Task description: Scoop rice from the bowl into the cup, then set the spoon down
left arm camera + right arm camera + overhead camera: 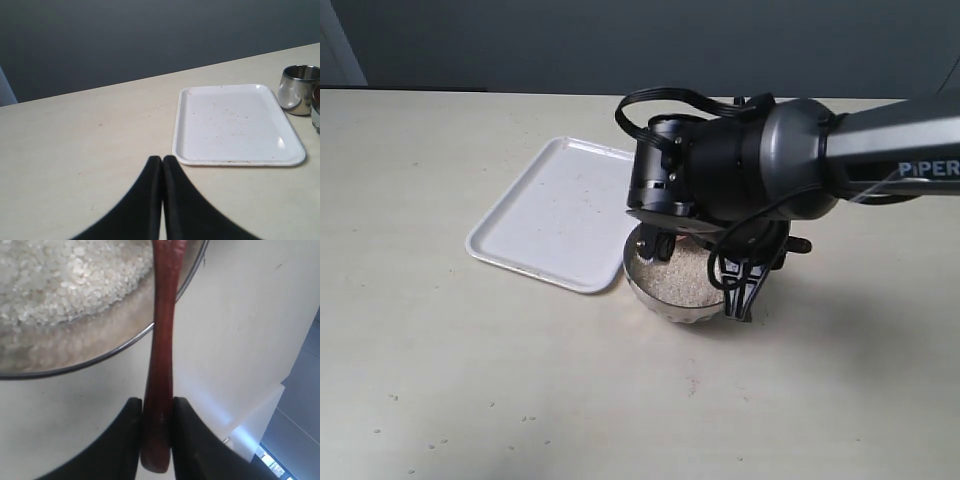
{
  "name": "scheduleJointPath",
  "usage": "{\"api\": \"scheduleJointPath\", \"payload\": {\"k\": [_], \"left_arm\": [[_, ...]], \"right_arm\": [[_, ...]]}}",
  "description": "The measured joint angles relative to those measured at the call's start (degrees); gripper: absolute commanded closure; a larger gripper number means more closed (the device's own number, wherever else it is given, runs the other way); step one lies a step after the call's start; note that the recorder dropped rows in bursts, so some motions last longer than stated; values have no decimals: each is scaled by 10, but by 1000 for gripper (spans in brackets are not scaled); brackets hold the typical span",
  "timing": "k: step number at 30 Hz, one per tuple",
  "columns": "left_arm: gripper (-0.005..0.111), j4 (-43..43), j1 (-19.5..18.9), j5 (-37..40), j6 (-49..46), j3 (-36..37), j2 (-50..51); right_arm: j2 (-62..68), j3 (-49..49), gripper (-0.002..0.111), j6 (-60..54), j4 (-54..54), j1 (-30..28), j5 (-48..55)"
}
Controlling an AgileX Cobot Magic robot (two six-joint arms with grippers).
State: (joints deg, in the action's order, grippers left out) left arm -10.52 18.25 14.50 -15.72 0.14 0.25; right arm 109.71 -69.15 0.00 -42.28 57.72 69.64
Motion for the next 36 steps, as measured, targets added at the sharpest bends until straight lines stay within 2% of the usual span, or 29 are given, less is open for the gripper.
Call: {"api": "scheduleJointPath", "payload": {"k": [15,22,36], "left_arm": [[106,0,0,0,0,0,0],[106,0,0,0,0,0,0],[106,0,0,0,0,0,0]], "right_arm": [[8,29,109,28,-38,0,3],[28,30,109,29,-38,24,3],[8,30,109,-10,27,29,3]]}}
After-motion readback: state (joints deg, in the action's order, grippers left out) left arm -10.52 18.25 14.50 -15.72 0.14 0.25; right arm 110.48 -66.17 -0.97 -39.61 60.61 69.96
